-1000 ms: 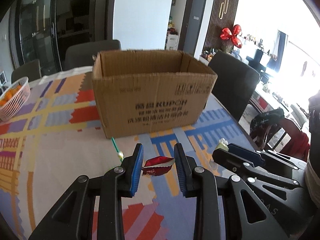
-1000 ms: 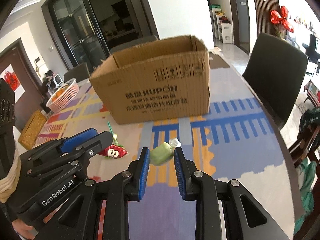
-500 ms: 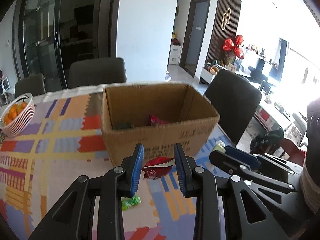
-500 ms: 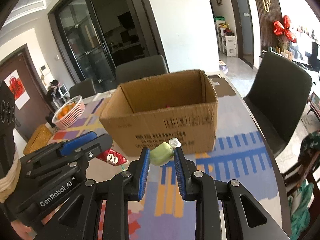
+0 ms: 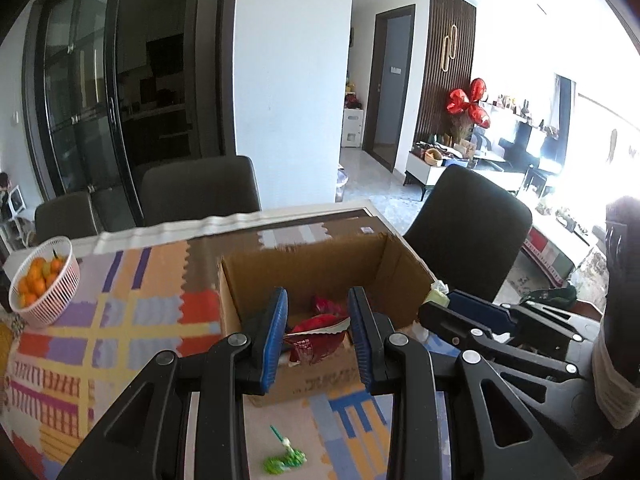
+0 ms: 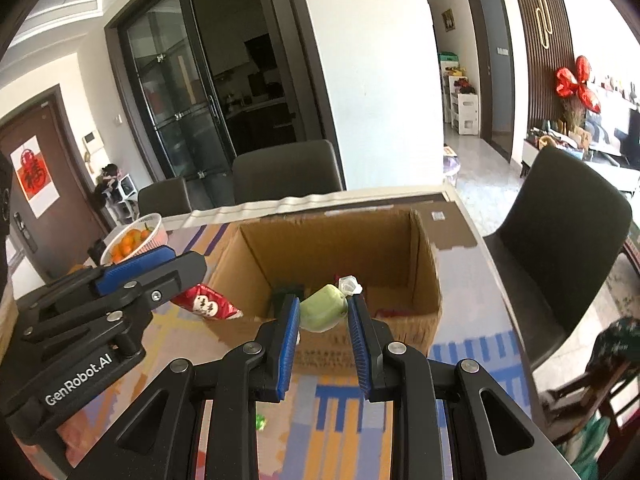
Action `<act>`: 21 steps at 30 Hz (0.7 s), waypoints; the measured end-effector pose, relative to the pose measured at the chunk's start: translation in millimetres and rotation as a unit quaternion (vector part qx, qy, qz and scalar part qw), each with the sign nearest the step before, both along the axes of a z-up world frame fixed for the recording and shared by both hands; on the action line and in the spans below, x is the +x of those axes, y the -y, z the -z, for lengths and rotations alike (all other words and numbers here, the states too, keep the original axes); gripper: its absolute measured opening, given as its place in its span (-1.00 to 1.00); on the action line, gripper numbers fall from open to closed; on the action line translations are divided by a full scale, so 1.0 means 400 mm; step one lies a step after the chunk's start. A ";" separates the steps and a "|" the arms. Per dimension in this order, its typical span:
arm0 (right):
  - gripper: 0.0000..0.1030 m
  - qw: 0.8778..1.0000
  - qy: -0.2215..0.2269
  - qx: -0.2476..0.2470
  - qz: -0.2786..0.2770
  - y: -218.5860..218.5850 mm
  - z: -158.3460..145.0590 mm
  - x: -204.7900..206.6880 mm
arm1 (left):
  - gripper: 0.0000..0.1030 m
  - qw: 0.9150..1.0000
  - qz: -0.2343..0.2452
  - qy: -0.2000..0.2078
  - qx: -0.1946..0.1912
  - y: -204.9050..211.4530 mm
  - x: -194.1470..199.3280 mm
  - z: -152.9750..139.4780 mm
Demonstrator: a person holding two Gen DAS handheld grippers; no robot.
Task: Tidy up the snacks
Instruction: 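Lower both held candies into the box and open both tools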
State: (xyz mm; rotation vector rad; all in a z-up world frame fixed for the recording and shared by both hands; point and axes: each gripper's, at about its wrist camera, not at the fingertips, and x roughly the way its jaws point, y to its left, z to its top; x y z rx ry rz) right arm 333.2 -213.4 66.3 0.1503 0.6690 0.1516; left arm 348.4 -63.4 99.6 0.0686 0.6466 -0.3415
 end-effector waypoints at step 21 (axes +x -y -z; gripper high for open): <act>0.02 0.999 -0.022 -0.039 0.015 0.013 0.045 0.141 | 0.20 0.997 -0.058 -0.002 0.046 -0.044 0.070 0.062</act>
